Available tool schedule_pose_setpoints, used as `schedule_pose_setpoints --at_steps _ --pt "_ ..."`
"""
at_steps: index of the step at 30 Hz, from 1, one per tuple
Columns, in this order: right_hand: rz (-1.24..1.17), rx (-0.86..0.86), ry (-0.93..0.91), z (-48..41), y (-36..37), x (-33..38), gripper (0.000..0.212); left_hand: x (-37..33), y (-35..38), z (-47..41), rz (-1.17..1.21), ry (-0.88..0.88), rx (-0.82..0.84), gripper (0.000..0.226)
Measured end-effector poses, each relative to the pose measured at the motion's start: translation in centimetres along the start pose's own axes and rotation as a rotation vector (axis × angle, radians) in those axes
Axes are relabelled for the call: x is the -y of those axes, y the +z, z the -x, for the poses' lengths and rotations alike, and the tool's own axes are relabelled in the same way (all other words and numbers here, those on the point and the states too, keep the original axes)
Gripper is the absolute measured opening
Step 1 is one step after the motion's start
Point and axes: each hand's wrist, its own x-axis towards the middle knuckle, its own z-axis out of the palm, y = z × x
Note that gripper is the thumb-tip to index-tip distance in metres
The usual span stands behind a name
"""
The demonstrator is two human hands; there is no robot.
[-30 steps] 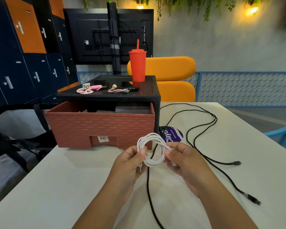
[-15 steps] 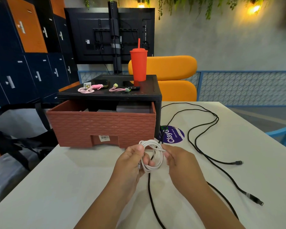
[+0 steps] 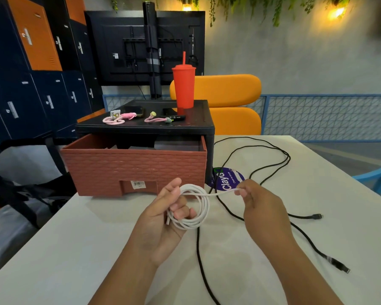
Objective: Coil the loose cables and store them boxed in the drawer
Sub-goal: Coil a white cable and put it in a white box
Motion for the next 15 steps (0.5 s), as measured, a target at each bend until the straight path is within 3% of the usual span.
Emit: schedule_pose_setpoints --at_steps 7,12,15 --pt "-0.014 0.015 -0.039 -0.07 -0.01 -0.28 0.018 -0.17 -0.40 -0.17 -0.108 0.032 -0.049 0.020" --pt "-0.104 0.243 -0.124 -0.02 -0.32 -0.25 0.015 -0.65 -0.73 0.01 -0.199 0.075 -0.082 0.019" --pt "-0.174 0.331 -0.084 0.32 0.05 0.16 0.021 -0.57 -0.58 -0.01 -0.195 0.079 -0.080 0.020"
